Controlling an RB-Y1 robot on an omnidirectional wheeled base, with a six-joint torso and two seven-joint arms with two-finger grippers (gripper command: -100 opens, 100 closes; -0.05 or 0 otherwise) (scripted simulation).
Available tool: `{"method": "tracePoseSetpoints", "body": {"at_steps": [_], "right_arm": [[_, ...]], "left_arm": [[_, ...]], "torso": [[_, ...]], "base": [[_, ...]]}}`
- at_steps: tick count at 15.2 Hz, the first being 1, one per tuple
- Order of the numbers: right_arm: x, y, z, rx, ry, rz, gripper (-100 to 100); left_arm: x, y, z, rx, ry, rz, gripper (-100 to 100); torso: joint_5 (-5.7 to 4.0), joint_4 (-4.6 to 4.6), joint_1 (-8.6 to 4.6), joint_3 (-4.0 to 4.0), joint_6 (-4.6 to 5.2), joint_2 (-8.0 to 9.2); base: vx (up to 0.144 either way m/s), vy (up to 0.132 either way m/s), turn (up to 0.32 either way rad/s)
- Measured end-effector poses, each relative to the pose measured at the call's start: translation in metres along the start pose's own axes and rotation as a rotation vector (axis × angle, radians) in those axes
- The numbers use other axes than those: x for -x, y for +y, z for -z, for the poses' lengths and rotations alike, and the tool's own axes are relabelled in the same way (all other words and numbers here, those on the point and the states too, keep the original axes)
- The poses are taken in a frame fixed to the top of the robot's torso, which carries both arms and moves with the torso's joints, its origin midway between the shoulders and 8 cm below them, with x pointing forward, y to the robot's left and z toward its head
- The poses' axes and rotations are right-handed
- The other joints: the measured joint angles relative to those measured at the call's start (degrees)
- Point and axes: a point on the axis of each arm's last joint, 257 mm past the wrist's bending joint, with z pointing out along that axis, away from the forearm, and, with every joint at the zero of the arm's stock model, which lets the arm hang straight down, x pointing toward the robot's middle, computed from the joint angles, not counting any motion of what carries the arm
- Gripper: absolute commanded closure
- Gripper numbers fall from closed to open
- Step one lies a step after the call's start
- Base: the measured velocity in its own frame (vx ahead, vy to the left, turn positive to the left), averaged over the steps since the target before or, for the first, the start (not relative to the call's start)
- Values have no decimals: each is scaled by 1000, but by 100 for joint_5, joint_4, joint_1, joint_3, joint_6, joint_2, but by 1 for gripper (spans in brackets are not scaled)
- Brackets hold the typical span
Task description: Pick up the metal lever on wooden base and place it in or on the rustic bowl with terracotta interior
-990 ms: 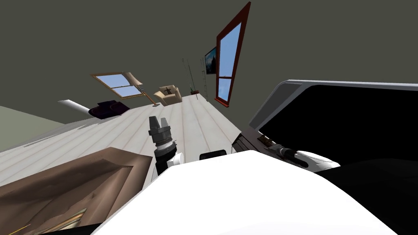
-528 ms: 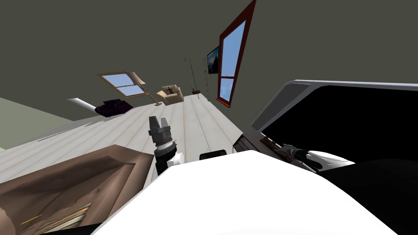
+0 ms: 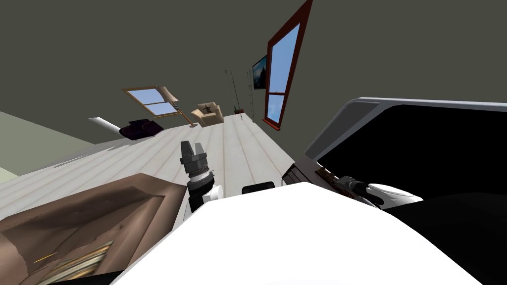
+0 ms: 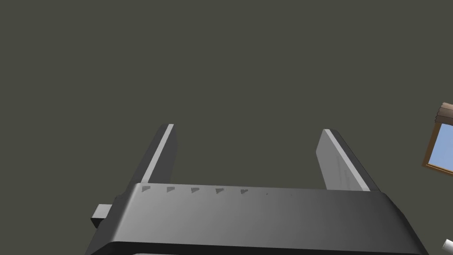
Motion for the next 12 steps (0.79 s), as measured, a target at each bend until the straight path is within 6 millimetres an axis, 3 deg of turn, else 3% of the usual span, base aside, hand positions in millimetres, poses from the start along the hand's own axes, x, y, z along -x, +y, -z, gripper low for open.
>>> {"method": "tracePoseSetpoints", "body": {"at_steps": [3,4,12], "right_arm": [[0,-10,4,-2,-1,7,100],[0,-10,4,1,-3,8,-100],[-33,20,22,120,36,50,-100]], "left_arm": [[0,0,0,0,0,0,0],[0,0,0,0,0,0,0],[0,0,0,0,0,0,0]], "torso": [[6,1,29,3,4,5],[7,1,30,2,1,4],[-5,-12,-21,-31,-2,-53]], "base": [[-8,62,-88],[51,2,-14],[116,-57,-2]]}}
